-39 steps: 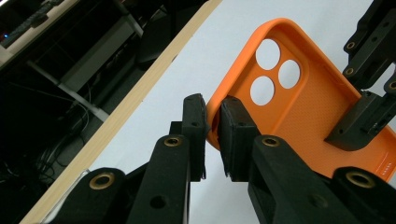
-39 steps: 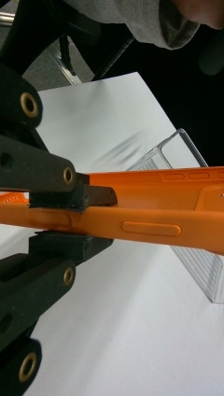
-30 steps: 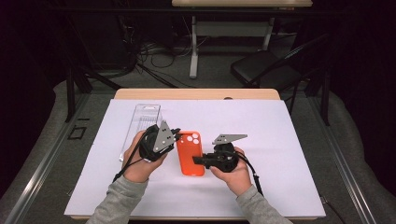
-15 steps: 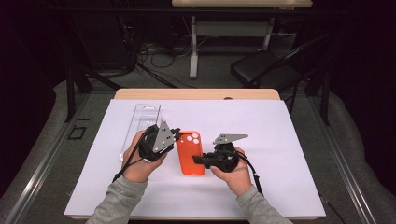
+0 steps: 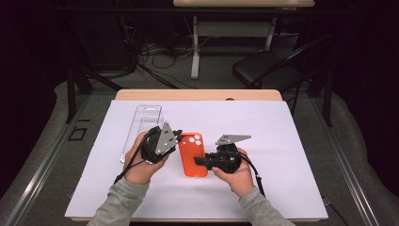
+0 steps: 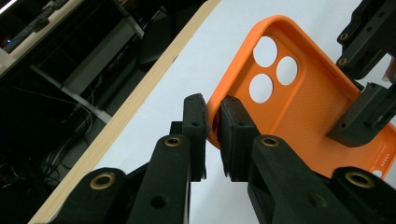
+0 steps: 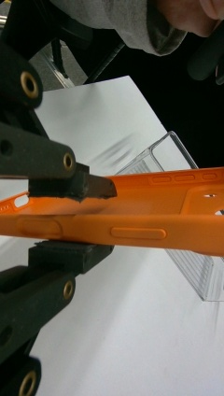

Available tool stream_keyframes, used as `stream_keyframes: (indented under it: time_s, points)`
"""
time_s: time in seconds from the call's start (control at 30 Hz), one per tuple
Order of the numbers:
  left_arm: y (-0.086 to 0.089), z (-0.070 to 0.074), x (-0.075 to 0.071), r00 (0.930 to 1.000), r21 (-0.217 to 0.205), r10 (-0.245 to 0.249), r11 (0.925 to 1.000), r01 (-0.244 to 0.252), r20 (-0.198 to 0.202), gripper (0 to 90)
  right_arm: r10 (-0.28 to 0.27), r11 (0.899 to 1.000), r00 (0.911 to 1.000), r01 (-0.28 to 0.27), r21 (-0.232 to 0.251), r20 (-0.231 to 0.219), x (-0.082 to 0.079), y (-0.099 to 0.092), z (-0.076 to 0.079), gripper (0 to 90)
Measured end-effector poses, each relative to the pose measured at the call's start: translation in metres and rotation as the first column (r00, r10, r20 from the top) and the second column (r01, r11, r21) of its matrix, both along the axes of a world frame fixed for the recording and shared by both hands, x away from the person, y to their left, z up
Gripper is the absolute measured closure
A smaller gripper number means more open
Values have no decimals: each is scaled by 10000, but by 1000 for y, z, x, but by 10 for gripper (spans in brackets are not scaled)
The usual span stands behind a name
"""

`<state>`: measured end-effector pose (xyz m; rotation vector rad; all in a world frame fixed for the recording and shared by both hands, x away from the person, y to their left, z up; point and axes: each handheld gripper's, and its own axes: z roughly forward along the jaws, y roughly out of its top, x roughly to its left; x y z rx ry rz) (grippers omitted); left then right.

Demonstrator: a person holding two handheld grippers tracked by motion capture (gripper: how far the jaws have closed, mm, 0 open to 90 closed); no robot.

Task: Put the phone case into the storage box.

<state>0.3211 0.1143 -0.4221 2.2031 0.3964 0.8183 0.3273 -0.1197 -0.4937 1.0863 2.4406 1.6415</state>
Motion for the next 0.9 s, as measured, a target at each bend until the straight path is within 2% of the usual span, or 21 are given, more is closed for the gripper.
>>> stream_keyframes:
  time_s: [0.27,0.43,0.5,0.83,0.9]
  points:
    - [1,-2,2,10000,144,87,9999,-87,41,817,-130,9999,9998,131,-60,165,-1,-1,3,601]
    - [3,-2,3,9999,76,166,9998,-166,0,817,-237,9996,9993,232,153,288,0,-3,5,552]
    - [4,-3,4,9998,100,181,9998,-181,17,817,-286,9996,9991,283,98,323,1,-5,6,536]
    - [8,-3,7,9992,157,393,9991,-395,114,818,-431,9991,9983,432,-18,402,5,-11,8,509]
    - [9,-3,7,9990,110,439,9990,-440,105,818,-496,9988,9973,498,-23,544,5,-12,8,509]
